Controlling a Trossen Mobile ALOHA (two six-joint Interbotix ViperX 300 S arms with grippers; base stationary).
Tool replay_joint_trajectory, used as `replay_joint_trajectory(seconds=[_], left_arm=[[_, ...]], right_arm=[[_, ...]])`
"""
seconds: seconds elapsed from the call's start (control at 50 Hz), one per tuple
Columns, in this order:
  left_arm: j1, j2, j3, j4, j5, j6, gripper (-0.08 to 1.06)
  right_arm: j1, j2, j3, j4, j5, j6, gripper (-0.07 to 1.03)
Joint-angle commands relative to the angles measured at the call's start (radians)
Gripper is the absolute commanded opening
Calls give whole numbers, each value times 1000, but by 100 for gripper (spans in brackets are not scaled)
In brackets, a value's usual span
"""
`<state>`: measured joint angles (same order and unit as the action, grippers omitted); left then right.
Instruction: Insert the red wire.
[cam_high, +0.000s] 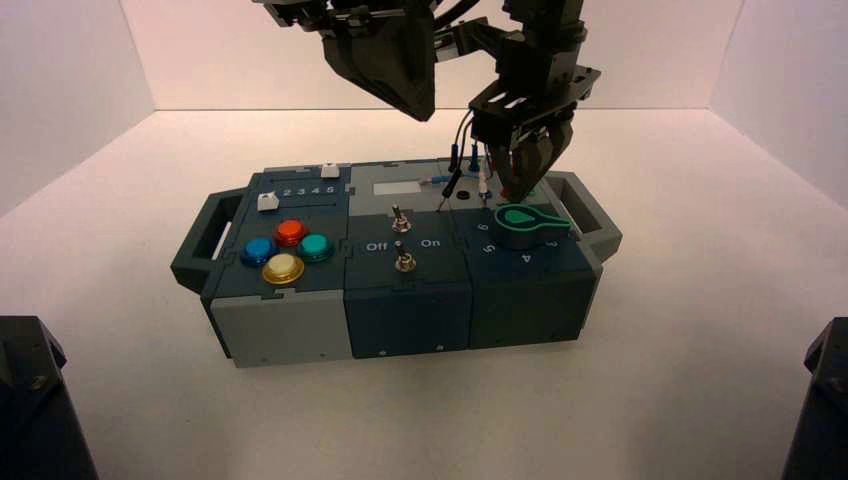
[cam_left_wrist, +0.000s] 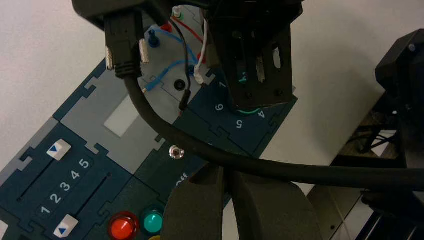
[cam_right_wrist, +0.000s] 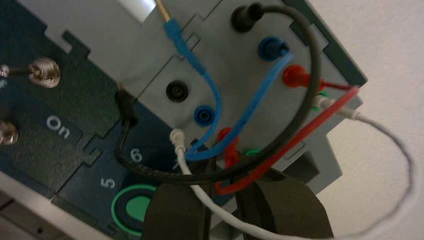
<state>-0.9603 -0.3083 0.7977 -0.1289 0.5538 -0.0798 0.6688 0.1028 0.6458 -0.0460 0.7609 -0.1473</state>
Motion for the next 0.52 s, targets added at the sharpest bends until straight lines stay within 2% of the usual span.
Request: replay_joint_trajectory(seconds=[0.02,0.36,0.52], left_arm=[[8,-17,-17,2,-6,2,-3],[12,-17,-23,11,-8,2,-3],[12,-17,-32,11,-8,-2,-3]], right_arm=[[12,-21,-17,3,14,-2,15],[12,-124,-21,-3,17,8,15],[12,-118,-21,-2,25,9,15]])
